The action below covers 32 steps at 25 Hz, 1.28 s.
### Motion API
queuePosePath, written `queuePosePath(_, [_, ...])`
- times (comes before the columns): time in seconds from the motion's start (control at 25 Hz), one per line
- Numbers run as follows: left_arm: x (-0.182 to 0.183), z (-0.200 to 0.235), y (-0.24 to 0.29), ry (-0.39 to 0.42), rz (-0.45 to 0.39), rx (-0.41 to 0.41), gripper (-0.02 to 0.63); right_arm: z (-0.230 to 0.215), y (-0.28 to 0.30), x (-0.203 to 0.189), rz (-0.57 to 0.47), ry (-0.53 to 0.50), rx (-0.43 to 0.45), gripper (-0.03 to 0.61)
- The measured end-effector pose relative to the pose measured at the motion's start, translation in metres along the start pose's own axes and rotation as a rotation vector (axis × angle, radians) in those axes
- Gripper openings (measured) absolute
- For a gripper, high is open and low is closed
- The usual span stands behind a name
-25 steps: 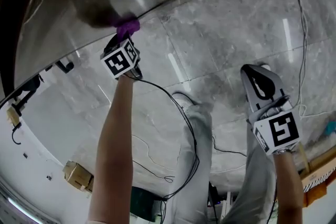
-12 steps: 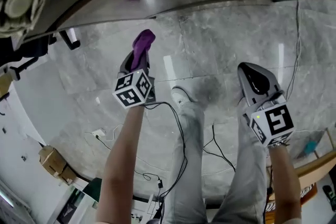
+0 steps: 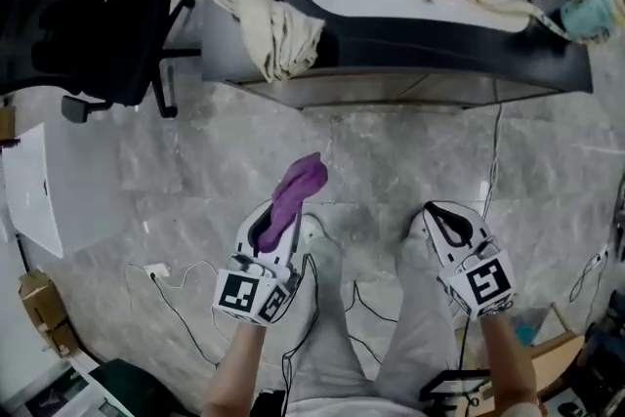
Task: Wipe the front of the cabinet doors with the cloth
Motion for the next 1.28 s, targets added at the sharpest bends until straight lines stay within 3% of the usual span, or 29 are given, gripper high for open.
queuePosePath(0.16, [0.094, -0.075, -0.059, 0.044, -0.086, -0.103, 0.101, 0.007, -0.103, 0.086, -0.077, -0.083, 0.013, 0.026])
queuePosePath(0.32, [0.161, -0.120, -0.087, 0.146, -0.127, -0.167, 0.101, -0.005, -0.176, 0.154, -0.171, -0.123, -0.077, 0.026])
queuePosePath(0.52, [0.215, -0.186, -0.135, 0.159, -0.183, -0.221, 0.103, 0.003, -0.267, 0.203, -0.278, -0.045, -0.204, 0.028])
queuePosePath(0.64, [0.244, -0.212, -0.157, 0.193, -0.217, -0.215, 0.103, 0.008, -0.307, 0.231, -0.395, 0.064, -0.249, 0.028])
queuePosePath(0.88, [0.289, -0.236, -0.175, 0.144, -0.393, -0.183, 0.103, 0.005, -0.337, 0.252, -0.559, 0.220, -0.306, 0.028])
queuePosePath(1.04, [0.293, -0.245, -0.178, 0.174, -0.383, -0.172, 0.103, 0.012, -0.335, 0.256, -0.575, 0.240, -0.316, 0.028])
queuePosePath(1.28, [0.294, -0.248, -0.178, 0.175, -0.399, -0.164, 0.104, 0.022, -0.324, 0.260, -0.568, 0.181, -0.280, 0.028])
Point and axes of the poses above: the fingertips, and each gripper's own axes: y forward along the fingers, z to its left, x out of its top, the point moved 4 cm from there along -y, backward along the fingers, and after that the axes turned 12 degrees about -x, right-handed, at the moved point
